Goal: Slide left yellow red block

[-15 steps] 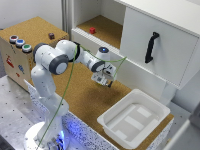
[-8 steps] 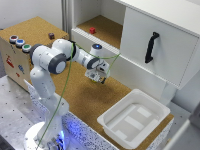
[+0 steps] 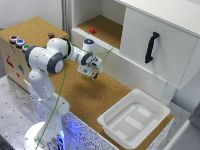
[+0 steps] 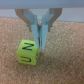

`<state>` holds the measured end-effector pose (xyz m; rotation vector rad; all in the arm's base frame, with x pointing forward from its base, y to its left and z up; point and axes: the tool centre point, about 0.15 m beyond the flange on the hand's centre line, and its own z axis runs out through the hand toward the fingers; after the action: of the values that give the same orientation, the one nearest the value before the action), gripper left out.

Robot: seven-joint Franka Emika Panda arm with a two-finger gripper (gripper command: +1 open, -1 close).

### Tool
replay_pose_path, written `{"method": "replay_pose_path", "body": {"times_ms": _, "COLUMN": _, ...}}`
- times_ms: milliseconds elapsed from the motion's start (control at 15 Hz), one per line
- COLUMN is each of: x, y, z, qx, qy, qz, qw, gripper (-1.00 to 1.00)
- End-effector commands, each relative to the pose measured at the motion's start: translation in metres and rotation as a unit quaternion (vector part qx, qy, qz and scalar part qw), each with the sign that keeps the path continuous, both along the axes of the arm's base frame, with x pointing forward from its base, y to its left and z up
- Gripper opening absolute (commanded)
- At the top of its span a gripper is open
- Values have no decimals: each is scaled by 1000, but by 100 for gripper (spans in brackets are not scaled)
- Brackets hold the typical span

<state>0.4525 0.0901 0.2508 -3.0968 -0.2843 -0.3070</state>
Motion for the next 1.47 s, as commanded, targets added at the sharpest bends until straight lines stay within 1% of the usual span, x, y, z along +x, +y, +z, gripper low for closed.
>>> {"method": "replay_pose_path", "body": {"times_ms": 0, "x": -24, "y": -2, "z": 32, "qx": -9, "qy": -14, "qz": 2, "qw": 1000, "gripper": -100}}
{"method": "replay_pose_path", "body": {"times_ms": 67, "x": -25, "y": -2, "z": 38, "qx": -14, "qy": -19, "qz": 1, "qw": 1000, "gripper": 100}}
{"method": "replay_pose_path", "body": {"times_ms": 133, "x": -25, "y": -1, "z": 48, "qx": -25, "qy": -30, "qz": 5, "qw": 999, "gripper": 100}}
{"method": "replay_pose_path", "body": {"times_ms": 333, "x": -24, "y": 1, "z": 67, "qx": -30, "qy": -47, "qz": 21, "qw": 998, "gripper": 100}}
{"method": "replay_pose_path", "body": {"times_ms": 1400, "x": -24, "y": 1, "z": 67, "qx": -30, "qy": -47, "qz": 21, "qw": 998, "gripper": 100}}
